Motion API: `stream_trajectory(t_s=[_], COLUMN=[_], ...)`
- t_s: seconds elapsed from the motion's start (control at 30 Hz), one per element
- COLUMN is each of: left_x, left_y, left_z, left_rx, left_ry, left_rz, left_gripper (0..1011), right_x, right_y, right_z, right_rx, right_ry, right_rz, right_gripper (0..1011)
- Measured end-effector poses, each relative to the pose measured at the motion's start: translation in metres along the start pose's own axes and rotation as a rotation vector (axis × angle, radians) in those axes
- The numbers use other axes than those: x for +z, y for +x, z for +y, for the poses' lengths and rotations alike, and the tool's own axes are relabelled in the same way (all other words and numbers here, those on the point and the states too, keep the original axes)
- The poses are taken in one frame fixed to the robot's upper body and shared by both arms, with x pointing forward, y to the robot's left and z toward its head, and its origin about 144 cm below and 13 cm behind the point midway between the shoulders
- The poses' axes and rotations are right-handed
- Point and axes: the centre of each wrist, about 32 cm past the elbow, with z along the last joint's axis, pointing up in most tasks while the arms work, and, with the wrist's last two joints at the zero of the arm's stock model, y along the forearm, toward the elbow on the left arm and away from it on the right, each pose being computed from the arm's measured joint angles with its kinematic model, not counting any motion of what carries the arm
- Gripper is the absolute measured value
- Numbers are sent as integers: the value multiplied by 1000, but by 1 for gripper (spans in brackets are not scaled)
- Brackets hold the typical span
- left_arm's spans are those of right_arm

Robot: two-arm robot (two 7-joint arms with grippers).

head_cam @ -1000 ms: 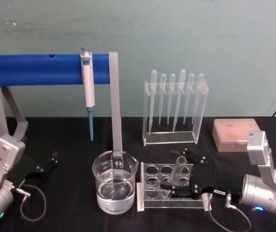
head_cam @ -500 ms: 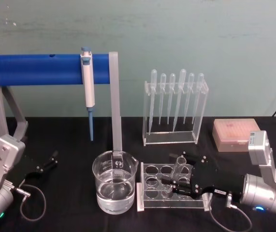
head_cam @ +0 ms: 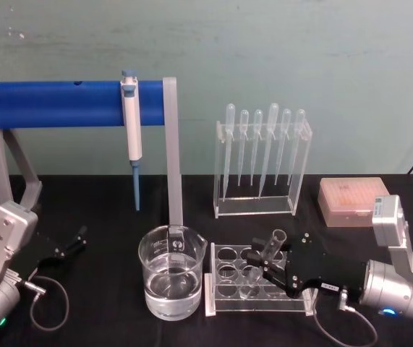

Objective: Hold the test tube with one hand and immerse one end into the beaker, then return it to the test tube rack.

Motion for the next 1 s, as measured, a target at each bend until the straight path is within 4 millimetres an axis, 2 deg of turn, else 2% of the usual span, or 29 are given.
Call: stream_trajectory(t_s=[0.03,0.37,1.0], left_x=[0,0,0], left_y=[0,0,0], left_z=[0,0,0], left_rx=[0,0,0], left_ry=[0,0,0], left_rz=[0,0,0], left_gripper=[1000,1000,1000], right_x=[0,10,62], right_y=[0,4,22], right_z=[0,2,11], right_rx=[0,-1,-5], right_ry=[0,-14,-67], right_rz=[0,-13,37], right_gripper=[227,226,227])
